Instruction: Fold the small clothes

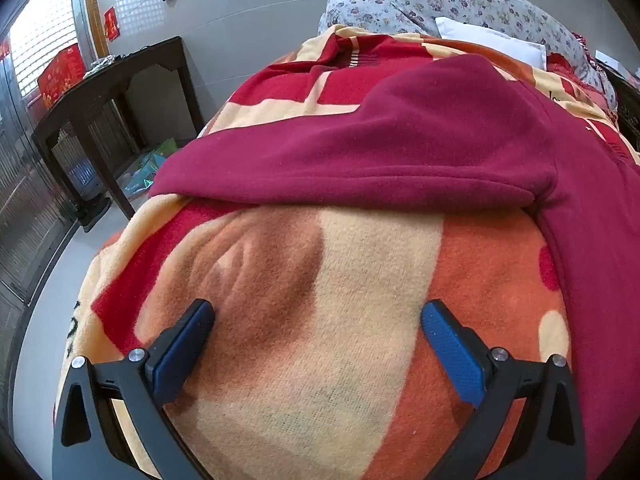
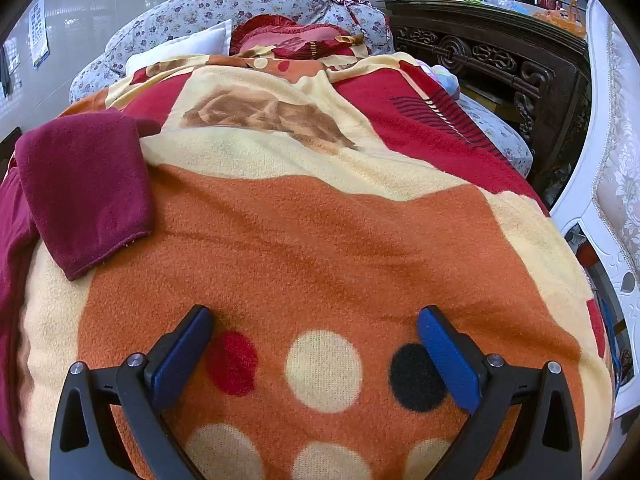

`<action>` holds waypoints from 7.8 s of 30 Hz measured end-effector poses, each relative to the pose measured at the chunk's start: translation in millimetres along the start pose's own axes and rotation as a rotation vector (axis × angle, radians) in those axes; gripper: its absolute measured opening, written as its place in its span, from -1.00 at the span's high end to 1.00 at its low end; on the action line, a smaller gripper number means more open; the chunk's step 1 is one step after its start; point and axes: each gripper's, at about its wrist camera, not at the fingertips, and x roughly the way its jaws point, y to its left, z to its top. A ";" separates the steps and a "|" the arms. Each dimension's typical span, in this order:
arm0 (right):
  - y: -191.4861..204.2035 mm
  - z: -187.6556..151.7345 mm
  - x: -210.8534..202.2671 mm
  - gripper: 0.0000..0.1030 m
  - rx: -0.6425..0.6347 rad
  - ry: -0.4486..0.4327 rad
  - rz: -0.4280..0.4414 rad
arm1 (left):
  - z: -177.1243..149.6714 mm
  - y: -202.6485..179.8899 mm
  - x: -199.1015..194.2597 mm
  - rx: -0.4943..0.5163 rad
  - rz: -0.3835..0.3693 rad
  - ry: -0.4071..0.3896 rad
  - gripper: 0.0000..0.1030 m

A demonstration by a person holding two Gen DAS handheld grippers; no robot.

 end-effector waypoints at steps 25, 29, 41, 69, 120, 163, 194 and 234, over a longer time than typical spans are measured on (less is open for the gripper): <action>3.4 0.6 -2.0 -1.00 0.001 0.031 -0.028 | 2.3 -5.5 -9.3 0.000 0.014 -0.002 -1.00; 23.5 0.6 -28.2 -1.00 0.054 0.033 -0.003 | 1.4 -9.6 -38.7 0.018 -0.015 -0.058 -1.00; 164.1 0.6 -146.8 -1.00 -0.118 -0.124 0.076 | -8.7 -59.9 -103.7 0.078 -0.117 -0.113 -1.00; 284.8 -12.7 -169.2 -1.00 -0.076 -0.077 0.208 | -14.4 -150.6 -164.8 0.164 -0.320 -0.182 -1.00; 299.0 -3.1 -93.4 -1.00 -0.096 -0.025 0.119 | 4.7 -160.5 -100.1 0.099 -0.287 -0.095 -1.00; 346.1 -4.8 -75.7 -1.00 -0.187 0.025 0.191 | 58.4 99.2 19.9 -0.519 -0.139 0.063 -0.41; 240.8 13.8 -88.5 -1.00 0.113 0.017 0.203 | 67.5 -230.4 -89.5 0.167 -0.715 -0.077 -0.08; 232.4 59.6 -54.9 -0.55 0.025 0.043 0.273 | 37.9 -111.3 -26.4 0.042 -0.248 -0.093 -0.77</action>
